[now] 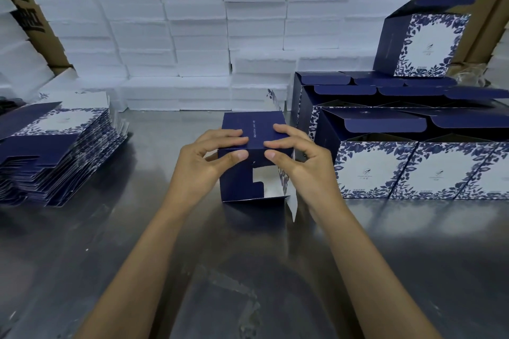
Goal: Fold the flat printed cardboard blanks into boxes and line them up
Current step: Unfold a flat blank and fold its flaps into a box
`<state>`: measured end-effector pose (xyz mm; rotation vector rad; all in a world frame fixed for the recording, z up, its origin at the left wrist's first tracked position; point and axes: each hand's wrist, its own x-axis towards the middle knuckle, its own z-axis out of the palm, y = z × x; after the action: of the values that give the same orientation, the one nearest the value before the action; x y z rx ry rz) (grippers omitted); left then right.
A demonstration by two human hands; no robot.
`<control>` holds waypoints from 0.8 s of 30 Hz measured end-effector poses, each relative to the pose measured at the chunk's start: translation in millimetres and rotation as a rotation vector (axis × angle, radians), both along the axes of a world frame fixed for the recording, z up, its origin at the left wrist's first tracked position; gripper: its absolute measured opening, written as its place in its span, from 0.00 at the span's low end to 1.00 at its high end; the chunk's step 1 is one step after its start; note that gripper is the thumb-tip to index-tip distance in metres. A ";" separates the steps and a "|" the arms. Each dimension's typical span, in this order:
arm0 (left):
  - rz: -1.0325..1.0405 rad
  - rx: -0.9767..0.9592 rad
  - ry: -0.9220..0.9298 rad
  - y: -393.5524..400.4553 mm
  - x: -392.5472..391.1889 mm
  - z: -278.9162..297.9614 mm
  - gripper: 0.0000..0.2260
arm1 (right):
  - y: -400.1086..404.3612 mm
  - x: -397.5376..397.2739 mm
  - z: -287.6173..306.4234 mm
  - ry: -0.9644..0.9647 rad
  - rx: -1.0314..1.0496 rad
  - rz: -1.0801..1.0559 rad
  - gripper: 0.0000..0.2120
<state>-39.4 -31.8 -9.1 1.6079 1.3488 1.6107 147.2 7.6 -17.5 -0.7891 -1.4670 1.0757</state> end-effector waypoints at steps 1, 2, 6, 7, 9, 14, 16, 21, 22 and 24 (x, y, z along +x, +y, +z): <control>0.006 0.007 -0.017 -0.7 -0.2 -1.1 0.09 | 0.0 0.1 -0.1 0.001 0.001 0.005 0.08; 0.013 0.015 -0.024 -1.1 0.3 -2.0 0.09 | 0.0 1.0 0.0 0.000 0.001 0.012 0.08; -0.032 -0.003 -0.017 -2.0 -5.6 -2.4 0.10 | 0.2 6.2 -0.1 0.022 -0.020 0.042 0.10; -0.055 -0.014 -0.024 -2.5 -8.8 -2.7 0.11 | 0.2 6.6 -0.1 0.030 -0.020 0.042 0.10; -0.072 -0.021 -0.028 -3.2 -12.4 -4.0 0.10 | -0.4 6.7 0.4 0.031 -0.007 0.040 0.09; -0.053 -0.030 -0.029 -7.0 -9.4 -2.2 0.11 | -1.3 10.1 1.2 0.028 -0.016 0.033 0.13; -0.075 -0.036 -0.023 -8.5 -12.1 -1.8 0.11 | -1.8 10.8 1.0 0.052 -0.021 0.015 0.13; -0.027 -0.001 -0.040 -7.5 -6.7 -8.2 0.09 | -3.2 8.8 0.1 0.077 -0.057 -0.017 0.13; 0.056 0.054 0.043 -6.8 -3.4 -11.6 0.10 | -3.3 8.9 -0.5 0.084 -0.090 0.002 0.13; 0.231 0.212 0.334 -6.6 4.3 -16.4 0.11 | -3.3 8.8 -2.5 0.074 -0.118 0.030 0.17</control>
<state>-35.1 -38.4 -25.4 1.9779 1.6290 1.7203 156.0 4.3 -20.0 -0.8034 -1.3668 1.2104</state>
